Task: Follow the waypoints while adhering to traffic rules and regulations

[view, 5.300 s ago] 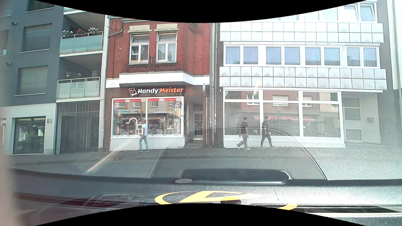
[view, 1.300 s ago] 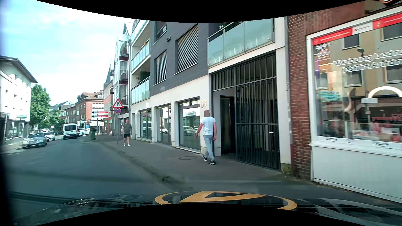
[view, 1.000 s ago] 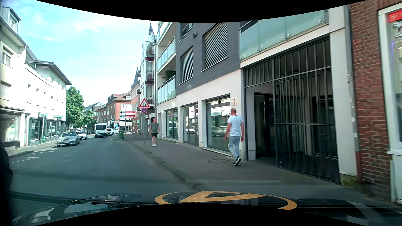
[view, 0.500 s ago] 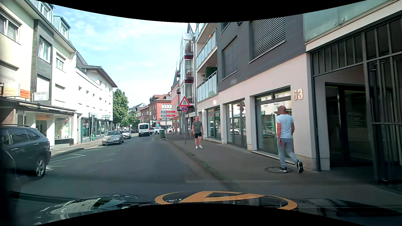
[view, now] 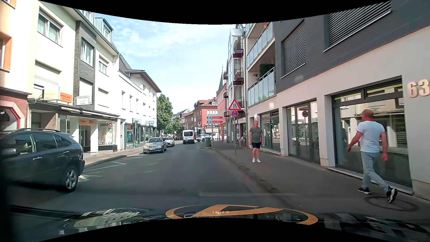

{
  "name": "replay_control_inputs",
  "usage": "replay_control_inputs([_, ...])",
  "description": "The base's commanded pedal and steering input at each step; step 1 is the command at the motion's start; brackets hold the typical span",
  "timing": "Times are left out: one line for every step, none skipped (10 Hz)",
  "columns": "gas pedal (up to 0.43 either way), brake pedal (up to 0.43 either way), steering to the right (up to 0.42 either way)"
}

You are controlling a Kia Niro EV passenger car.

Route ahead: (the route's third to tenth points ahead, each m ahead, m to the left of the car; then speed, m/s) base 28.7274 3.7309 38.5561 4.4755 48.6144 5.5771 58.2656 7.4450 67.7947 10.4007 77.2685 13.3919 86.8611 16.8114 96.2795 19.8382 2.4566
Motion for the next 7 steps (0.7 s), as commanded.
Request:
replay_control_inputs([0.000, 0.000, -0.397])
replay_control_inputs([0.000, 0.000, -0.364])
replay_control_inputs([0.000, 0.000, -0.320])
replay_control_inputs([0.000, 0.000, -0.273])
replay_control_inputs([0.000, 0.000, -0.242])
replay_control_inputs([0.000, 0.000, -0.209])
replay_control_inputs([0.000, 0.000, -0.184])
